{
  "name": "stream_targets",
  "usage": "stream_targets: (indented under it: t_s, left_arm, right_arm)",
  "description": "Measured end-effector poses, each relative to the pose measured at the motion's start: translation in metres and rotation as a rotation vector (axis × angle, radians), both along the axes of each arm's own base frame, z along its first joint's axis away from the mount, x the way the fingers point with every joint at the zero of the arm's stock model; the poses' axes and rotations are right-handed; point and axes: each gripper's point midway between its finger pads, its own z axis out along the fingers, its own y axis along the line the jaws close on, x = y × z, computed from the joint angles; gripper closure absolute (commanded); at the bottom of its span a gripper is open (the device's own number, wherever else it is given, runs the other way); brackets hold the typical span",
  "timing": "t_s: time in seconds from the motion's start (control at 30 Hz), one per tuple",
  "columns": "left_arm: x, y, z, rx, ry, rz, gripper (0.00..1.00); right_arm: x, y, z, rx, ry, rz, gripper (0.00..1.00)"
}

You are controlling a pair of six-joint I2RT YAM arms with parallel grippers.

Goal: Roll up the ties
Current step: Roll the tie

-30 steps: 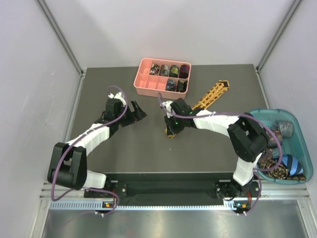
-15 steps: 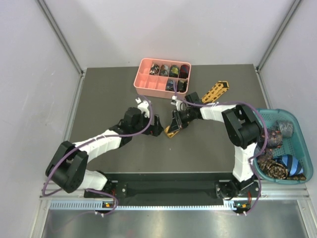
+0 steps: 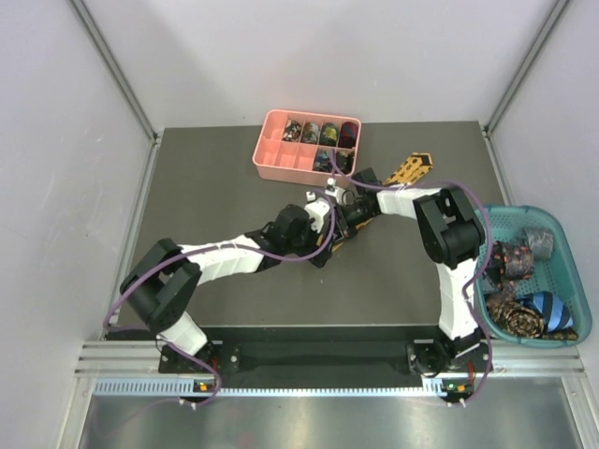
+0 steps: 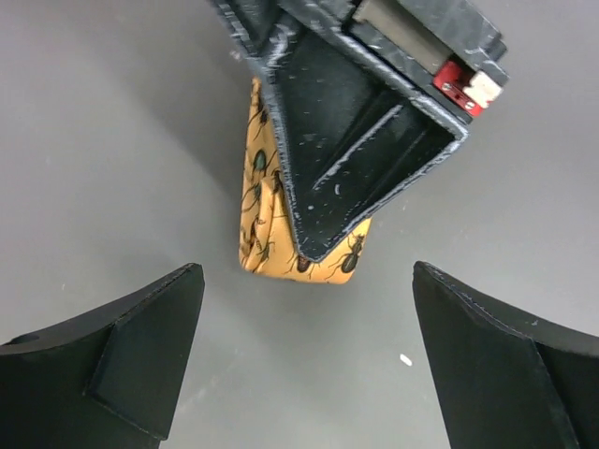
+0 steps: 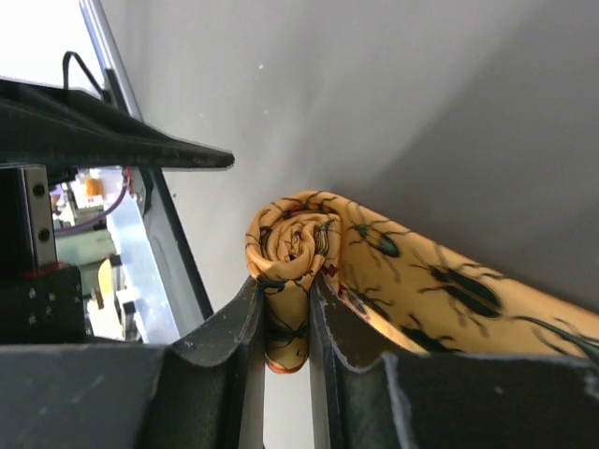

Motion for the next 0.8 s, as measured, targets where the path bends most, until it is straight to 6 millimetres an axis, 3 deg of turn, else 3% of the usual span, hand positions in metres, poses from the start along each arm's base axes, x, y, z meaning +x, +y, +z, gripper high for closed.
stream_targets:
  t_s: [0.3, 0.6, 0.8]
  left_arm:
    - [0.011, -0.004, -0.019, 0.097, -0.017, -0.017, 0.04]
    - [0.014, -0.008, -0.039, 0.164, 0.002, -0.054, 0.09]
    - [0.013, -0.013, -0.042, 0.182, -0.018, -0.119, 0.14]
  right_arm:
    - [0.009, -0.014, -0.007, -0.052, -0.010, -0.019, 1.00]
    - [0.011, -0.015, -0.010, -0.061, -0.001, -0.021, 0.99]
    - [0.011, -0.015, -0.010, -0.061, -0.001, -0.021, 0.94]
